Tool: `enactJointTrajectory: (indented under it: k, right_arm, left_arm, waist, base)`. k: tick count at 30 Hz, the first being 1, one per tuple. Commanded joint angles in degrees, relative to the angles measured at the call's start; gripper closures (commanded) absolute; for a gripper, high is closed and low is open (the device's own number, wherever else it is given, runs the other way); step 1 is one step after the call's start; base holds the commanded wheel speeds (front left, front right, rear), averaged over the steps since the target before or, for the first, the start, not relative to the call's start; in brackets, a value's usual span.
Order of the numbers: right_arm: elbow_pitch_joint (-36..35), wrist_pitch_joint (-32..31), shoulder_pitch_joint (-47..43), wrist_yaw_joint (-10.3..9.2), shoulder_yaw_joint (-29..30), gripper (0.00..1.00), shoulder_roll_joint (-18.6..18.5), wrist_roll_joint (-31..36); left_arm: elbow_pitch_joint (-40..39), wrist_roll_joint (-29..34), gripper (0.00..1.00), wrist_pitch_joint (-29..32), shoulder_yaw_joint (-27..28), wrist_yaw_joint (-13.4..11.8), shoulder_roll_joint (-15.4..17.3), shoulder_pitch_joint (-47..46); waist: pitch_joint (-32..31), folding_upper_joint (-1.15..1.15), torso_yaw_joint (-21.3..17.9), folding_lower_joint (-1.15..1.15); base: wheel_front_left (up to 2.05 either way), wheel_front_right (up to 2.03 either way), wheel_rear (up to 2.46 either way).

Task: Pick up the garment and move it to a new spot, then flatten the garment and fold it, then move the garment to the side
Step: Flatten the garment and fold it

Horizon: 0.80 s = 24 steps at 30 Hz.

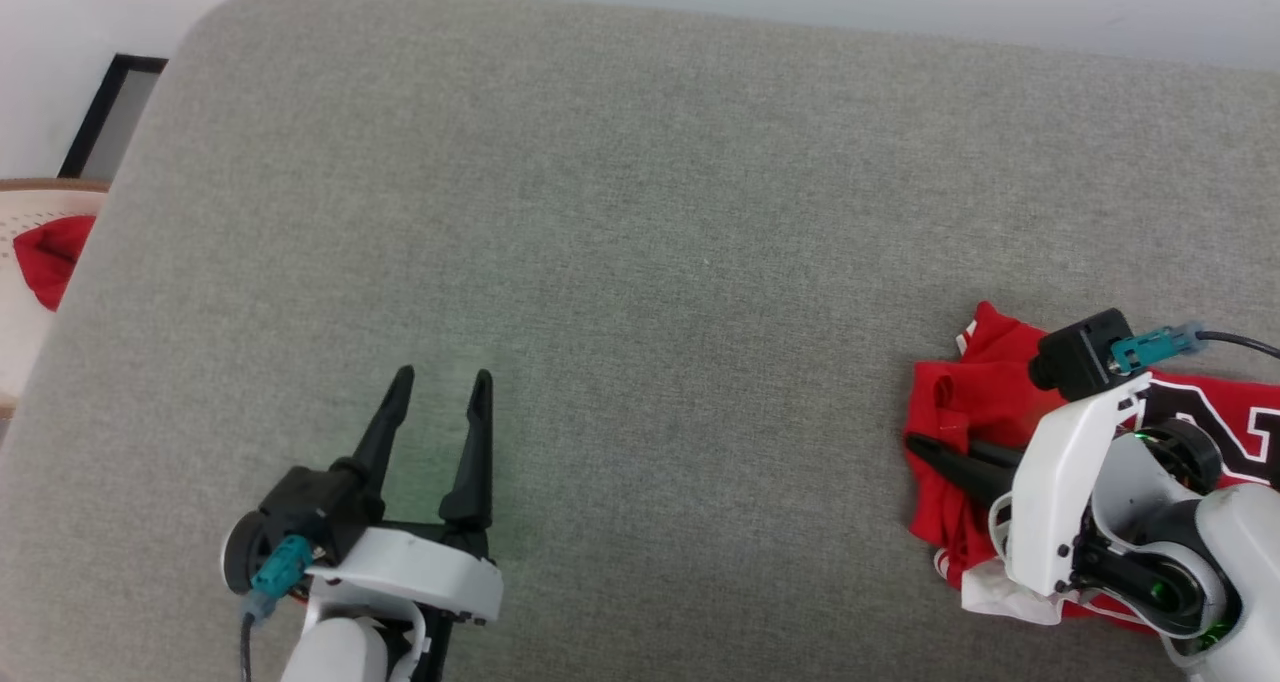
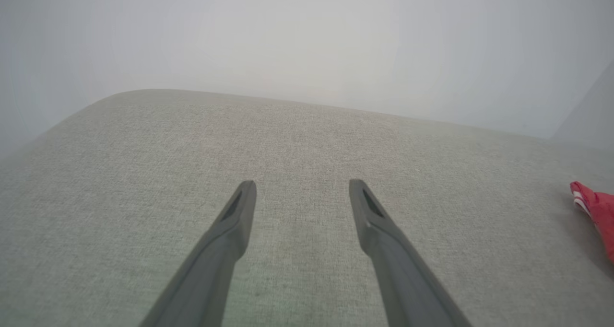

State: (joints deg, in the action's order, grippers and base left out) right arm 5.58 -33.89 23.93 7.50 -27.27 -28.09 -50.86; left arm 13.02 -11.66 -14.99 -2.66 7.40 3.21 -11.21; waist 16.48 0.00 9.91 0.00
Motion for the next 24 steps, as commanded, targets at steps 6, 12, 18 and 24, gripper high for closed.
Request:
enactJointTrajectory:
  k: [6, 12, 18, 24]
  right_arm:
    - [1.38, 4.3, 2.37, -0.02, -2.91, 0.0, -0.12, -2.41]
    - [0.46, 6.32, 2.84, -0.02, -3.08, 0.0, -0.83, -5.89]
    - [-0.19, 13.18, 3.2, -0.02, -3.49, 0.0, -2.92, -7.33]
    - [5.81, 28.21, 2.03, -0.02, -4.24, 0.0, -4.94, -2.98]
  left_arm:
    - [0.79, -0.94, 0.0, -0.2, 1.28, 0.13, -0.12, 0.94]
    - [1.56, -2.01, 0.0, -0.2, 1.41, 0.13, 0.96, 1.3]
    - [2.28, -2.22, 0.0, -0.2, 1.11, 0.13, 2.44, 0.92]
    - [4.4, -2.5, 0.0, -0.2, 1.07, 0.13, 3.29, 1.34]
  waist:
    - [-1.6, 0.0, -1.57, 0.0]
    - [-3.68, 0.0, -4.06, 0.0]
    - [-5.14, 0.0, -7.67, 0.0]
    - [-6.52, 0.0, -10.65, 0.0]
  base:
    - [0.0, 0.0, 0.0]
    - [0.0, 0.0, 0.0]
    - [0.0, 0.0, 0.0]
    - [0.0, 0.0, 0.0]
